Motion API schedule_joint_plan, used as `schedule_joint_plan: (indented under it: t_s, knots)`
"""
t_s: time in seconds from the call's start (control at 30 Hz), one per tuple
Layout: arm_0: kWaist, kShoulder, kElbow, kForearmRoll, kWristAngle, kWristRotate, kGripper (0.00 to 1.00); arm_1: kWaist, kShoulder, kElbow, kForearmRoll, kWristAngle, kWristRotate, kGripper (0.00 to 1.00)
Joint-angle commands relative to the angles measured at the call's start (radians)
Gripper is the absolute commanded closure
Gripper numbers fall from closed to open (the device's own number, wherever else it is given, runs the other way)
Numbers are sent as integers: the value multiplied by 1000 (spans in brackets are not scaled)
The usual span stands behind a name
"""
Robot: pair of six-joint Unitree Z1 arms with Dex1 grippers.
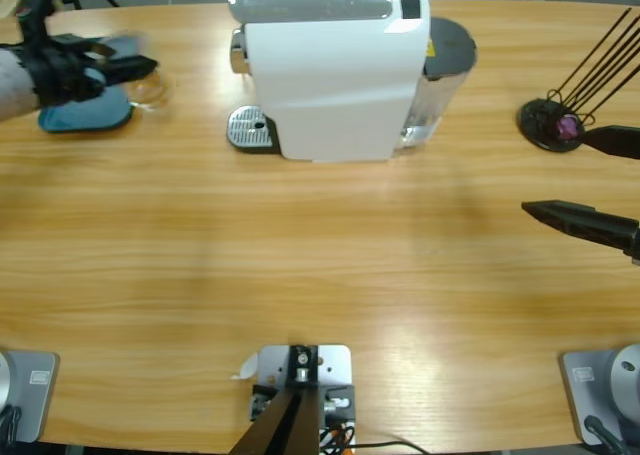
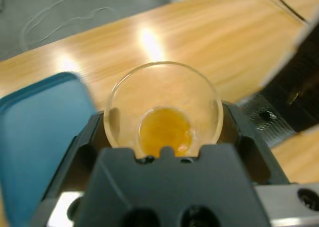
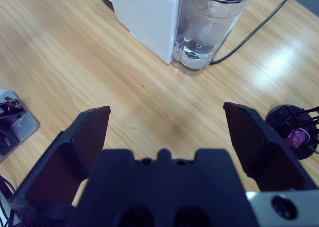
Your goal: Pour coffee
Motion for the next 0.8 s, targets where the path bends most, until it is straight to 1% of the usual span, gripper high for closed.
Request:
schedule_joint_plan:
  t_s: [0.03, 0.1, 0.13, 0.27, 0.5, 0.8]
  knots:
    - [192, -17, 56, -10, 25, -30, 493, 10, 15, 35, -11, -5, 14, 4]
    - [229, 2, 56, -19, 29, -31, 482, 10, 13, 35, -11, -5, 14, 4]
    - [251, 15, 55, -30, 30, -35, 460, 10, 14, 35, -11, -5, 14, 4]
    - [299, 60, 52, -60, 28, -43, 459, 10, 10, 35, -11, -5, 14, 4]
    - [312, 140, 45, -60, 24, -65, 456, 10, 7, 35, -11, -7, 14, 4]
    - [329, 197, 27, -61, 22, -65, 455, 10, 5, 35, -10, -7, 14, 4]
